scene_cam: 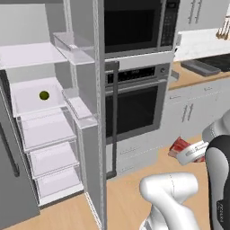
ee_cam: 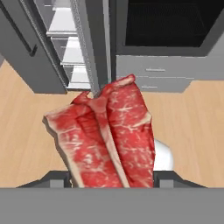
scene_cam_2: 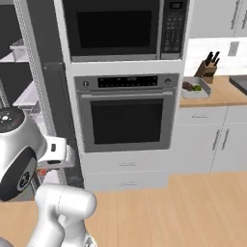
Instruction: Place one lime and one steak in each tupperware on the nearby counter, to pack two identical lunches.
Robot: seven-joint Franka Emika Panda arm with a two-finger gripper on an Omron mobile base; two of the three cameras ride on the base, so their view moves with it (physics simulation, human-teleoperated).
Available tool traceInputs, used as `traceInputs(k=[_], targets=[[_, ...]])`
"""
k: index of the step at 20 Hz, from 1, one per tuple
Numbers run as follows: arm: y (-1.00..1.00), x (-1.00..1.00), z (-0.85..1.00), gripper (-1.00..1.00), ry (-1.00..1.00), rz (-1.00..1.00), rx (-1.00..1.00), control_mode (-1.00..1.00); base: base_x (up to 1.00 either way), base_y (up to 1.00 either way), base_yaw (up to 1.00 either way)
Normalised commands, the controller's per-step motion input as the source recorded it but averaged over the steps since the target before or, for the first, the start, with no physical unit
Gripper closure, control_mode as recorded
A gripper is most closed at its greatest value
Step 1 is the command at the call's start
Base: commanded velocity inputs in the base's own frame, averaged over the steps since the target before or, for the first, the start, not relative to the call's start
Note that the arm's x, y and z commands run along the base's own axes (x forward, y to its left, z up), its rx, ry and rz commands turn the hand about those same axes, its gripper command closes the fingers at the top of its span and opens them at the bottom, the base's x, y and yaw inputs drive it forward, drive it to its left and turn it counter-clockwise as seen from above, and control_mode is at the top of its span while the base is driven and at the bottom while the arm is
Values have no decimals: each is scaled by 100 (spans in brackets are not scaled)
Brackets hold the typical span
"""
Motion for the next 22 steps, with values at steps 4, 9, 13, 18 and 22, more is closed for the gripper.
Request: traceInputs(k=[4,9,13,18,22], targets=[[0,0,0,100,0,0,0,100,36,-92,-37],[0,0,0,100,0,0,0,100,97,-65,-25],[0,0,0,100,0,0,0,100,100,-71,-17],[0,0,0,100,0,0,0,100,100,-77,-12],[0,0,0,100,0,0,0,100,100,-90,-6]])
